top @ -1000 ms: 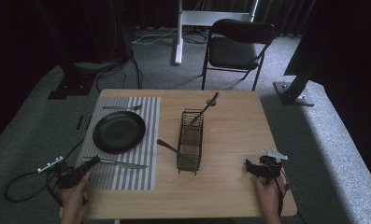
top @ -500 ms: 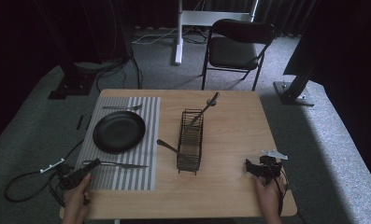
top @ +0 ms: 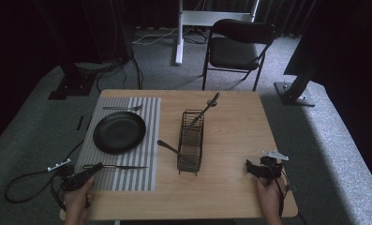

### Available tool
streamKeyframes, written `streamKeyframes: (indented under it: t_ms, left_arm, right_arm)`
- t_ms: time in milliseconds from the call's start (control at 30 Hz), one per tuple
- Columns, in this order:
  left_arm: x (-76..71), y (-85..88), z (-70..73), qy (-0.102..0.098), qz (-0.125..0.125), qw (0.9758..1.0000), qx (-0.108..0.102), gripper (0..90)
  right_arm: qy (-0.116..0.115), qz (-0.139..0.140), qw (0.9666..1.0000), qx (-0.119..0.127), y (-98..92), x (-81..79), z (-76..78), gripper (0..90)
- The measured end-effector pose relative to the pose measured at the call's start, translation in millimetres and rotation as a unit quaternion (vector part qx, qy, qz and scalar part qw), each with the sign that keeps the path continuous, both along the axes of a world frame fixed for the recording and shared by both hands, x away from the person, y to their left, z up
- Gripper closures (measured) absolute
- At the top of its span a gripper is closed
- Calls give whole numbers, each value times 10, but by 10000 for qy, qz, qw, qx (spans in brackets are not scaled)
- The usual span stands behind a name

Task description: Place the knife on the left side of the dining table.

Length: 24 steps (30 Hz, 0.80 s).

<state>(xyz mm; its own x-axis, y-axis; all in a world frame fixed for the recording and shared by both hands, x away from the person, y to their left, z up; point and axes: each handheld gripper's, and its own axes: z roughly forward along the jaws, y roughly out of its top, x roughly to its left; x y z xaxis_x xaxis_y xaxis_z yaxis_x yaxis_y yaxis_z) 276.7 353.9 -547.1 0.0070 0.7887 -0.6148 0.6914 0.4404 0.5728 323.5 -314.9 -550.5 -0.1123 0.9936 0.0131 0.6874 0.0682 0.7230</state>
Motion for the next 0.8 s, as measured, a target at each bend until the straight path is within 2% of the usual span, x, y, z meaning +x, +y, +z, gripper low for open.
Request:
streamKeyframes:
  t_ms: [67,100,167,200,267,300,367,433,467,600,633,667,733,767,800]
  left_arm:
    - [17,-22,29,42,-82,9998,154,454]
    - [29,-41,45,45,-150,9993,326,444]
    - [36,-44,48,31,-204,9990,389,420]
    - [44,-76,77,42,-246,9966,784,421]
    - [30,-83,92,-12,-213,9949,986,421]
    - [30,-83,92,-12,-213,9949,986,421]
    - [25,-58,103,15,-214,9963,835,421]
    - [12,-64,107,43,-228,9959,880,421]
    - [6,-62,96,50,-229,9964,815,420]
    - [-38,-90,68,-45,-327,9950,942,407]
    - [-49,-110,71,-93,-347,9938,1055,407]
    - [-67,-126,78,-227,-396,9923,1149,406]
    - [-96,-168,98,-253,-402,9883,1449,406]
    - [-118,-187,108,-344,-436,9865,1543,406]
    - [-118,-187,108,-344,-436,9865,1543,406]
  right_arm:
    - [0,1,10000,-1,0,0,0,112]
    - [0,0,10000,1,0,0,0,113]
    - [0,0,10000,-1,0,0,0,113]
    - [1,0,10000,1,0,0,0,113]
    - [-1,0,10000,0,0,0,0,113]
    - [-1,0,10000,0,0,0,0,113]
    - [-1,-1,10000,1,0,0,0,113]
    - [-1,-3,10000,2,0,0,0,114]
    - [-1,-3,10000,1,0,-1,0,114]
    - [-1,-3,10000,2,0,-1,0,114]
    - [-1,-3,10000,1,0,0,0,114]
    - [-1,-3,10000,1,0,-1,0,114]
    - [-1,-3,10000,1,0,0,0,114]
    - [-2,-3,10000,1,0,-1,0,114]
    - [-2,-3,10000,1,0,-1,0,114]
